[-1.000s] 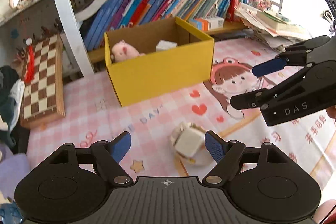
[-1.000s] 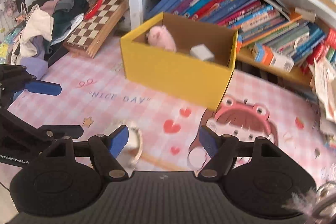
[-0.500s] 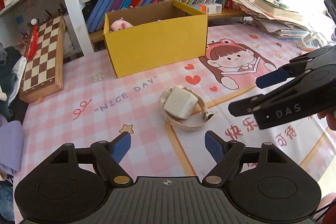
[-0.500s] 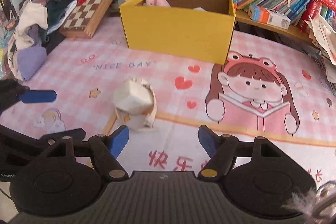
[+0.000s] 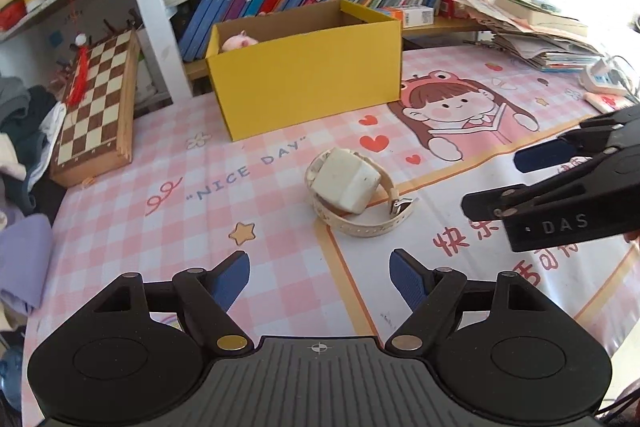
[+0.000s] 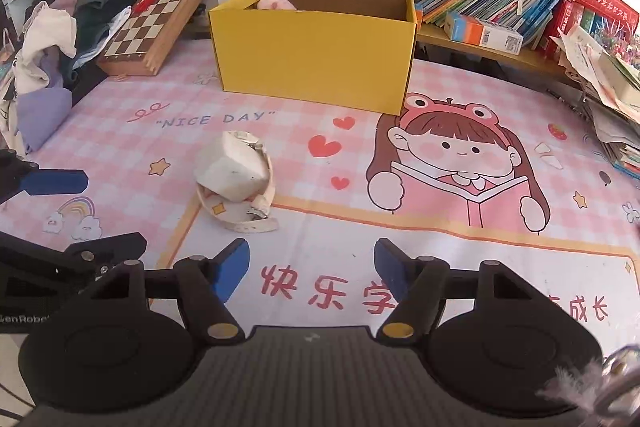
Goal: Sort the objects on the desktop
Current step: 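Move the left tool to the white cube charger while the right tool approaches the white-strapped watch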
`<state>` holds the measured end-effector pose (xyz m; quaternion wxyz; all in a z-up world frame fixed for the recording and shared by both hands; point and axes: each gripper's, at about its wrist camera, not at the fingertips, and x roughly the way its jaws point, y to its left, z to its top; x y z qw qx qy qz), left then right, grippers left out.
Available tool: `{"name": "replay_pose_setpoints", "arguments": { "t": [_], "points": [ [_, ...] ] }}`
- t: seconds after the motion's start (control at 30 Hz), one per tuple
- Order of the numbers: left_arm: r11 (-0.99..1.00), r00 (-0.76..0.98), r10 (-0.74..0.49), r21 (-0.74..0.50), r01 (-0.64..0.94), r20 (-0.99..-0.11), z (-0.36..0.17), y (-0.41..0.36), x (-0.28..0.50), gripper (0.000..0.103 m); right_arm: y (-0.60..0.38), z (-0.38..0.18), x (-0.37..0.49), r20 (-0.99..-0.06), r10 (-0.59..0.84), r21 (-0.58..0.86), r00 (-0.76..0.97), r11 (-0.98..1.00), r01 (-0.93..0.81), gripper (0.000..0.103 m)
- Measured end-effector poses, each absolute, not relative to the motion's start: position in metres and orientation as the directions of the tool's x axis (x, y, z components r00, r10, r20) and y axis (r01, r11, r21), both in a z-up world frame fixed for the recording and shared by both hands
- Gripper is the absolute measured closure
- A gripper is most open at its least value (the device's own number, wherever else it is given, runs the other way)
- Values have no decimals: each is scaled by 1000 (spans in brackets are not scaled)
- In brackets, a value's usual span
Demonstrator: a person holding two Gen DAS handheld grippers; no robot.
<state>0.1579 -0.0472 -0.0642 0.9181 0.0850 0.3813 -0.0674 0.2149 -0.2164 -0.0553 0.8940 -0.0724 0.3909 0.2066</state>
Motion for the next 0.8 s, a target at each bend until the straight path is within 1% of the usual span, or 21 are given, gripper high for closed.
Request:
{"name": "replay_pose_setpoints", "arguments": {
  "t": [0.1, 0.17, 0.2, 0.27, 0.33, 0.5, 0.8],
  "points": [
    [979, 701, -55, 100, 178, -711, -66, -49, 161, 26, -219, -58, 217, -723, 313, 36, 615, 907, -420, 40],
    [977, 700, -56, 106, 186, -712, -68, -53, 166, 34, -221, -60, 221, -729, 315, 41, 608, 906, -421, 43],
    [975, 698, -55, 111, 191, -713, -69, -55, 169, 36, -221, -61, 223, -731, 316, 42, 605, 905, -422, 43],
    [974, 695, -50, 120, 194, -718, -72, -60, 176, 46, -222, -63, 227, -735, 318, 43, 599, 904, -426, 44],
    [973, 695, -44, 127, 193, -718, -74, -64, 184, 50, -224, -64, 232, -738, 323, 49, 592, 901, -430, 44],
    [970, 712, -36, 146, 193, -701, -75, -72, 208, 54, -224, -67, 242, -745, 338, 60, 574, 892, -448, 44],
    [959, 706, -50, 164, 233, -706, -81, -86, 234, 55, -224, -69, 249, -750, 362, 67, 554, 875, -480, 44]
  ]
}}
